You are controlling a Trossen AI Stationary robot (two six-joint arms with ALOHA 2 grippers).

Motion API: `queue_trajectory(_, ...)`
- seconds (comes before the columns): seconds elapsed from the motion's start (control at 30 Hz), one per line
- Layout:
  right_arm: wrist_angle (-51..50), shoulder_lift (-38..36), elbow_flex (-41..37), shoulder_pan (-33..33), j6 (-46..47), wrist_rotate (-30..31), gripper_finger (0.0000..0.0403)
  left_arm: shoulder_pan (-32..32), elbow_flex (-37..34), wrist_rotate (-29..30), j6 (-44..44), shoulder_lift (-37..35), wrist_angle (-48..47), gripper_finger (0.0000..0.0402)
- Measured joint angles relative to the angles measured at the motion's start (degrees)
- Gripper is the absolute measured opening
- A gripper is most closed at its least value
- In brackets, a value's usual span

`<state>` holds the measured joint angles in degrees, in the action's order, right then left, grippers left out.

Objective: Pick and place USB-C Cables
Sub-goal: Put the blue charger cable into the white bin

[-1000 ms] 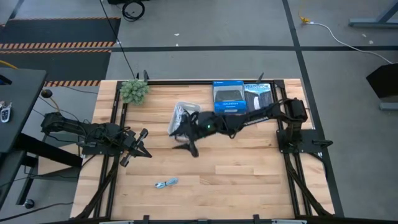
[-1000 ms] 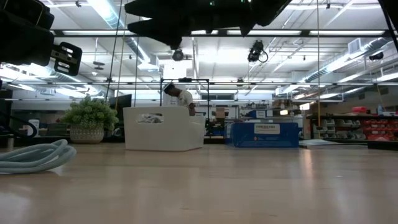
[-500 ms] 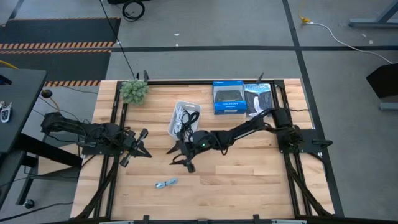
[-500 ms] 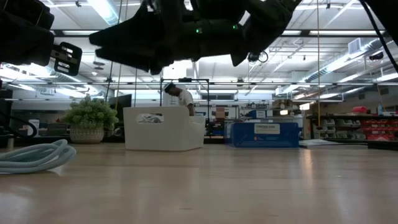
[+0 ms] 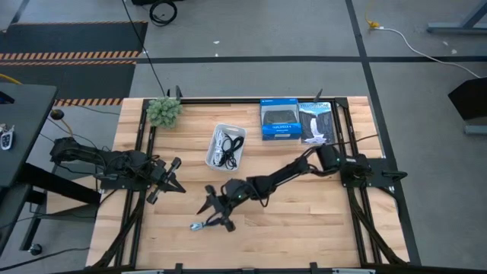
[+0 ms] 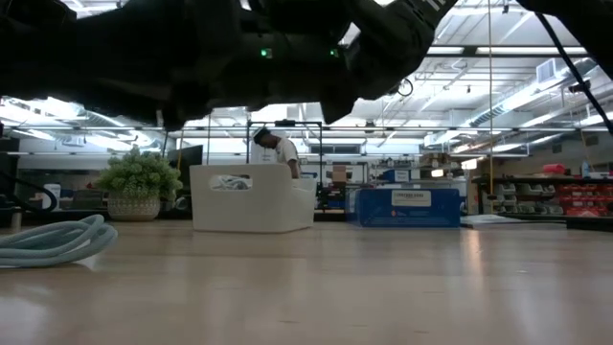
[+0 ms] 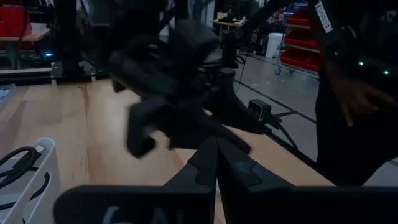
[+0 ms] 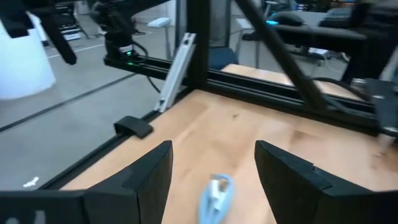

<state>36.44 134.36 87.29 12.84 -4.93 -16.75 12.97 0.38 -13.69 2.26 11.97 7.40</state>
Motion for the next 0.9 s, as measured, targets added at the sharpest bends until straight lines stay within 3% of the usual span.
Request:
queue_trajectory(0.2,-0.07,4.14,4.44,1.61,0.95,-0.98,0.0235,0.0,0.0,-0.02,0.02,-0.01,0.0,0.0011)
queue_trajectory(0.43,-0.55,4.38,4.95,0.73,9.94,-1.62,0.0231,0.0,-0.02,0.0,0.02,0.0,0.0,0.0011)
queue_trajectory(0.63,-7.37,4.2,4.95,-2.0,1.5,-2.99,0.0223,0.0,0.0,-0.01,0.0,0.02,0.02,0.0011)
queue_trajectory(0.9,-17.1,4.16,4.93,-4.03,-6.72,-15.21,0.0224,0.0,0.0,-0.01,0.0,0.01,0.02,0.0011)
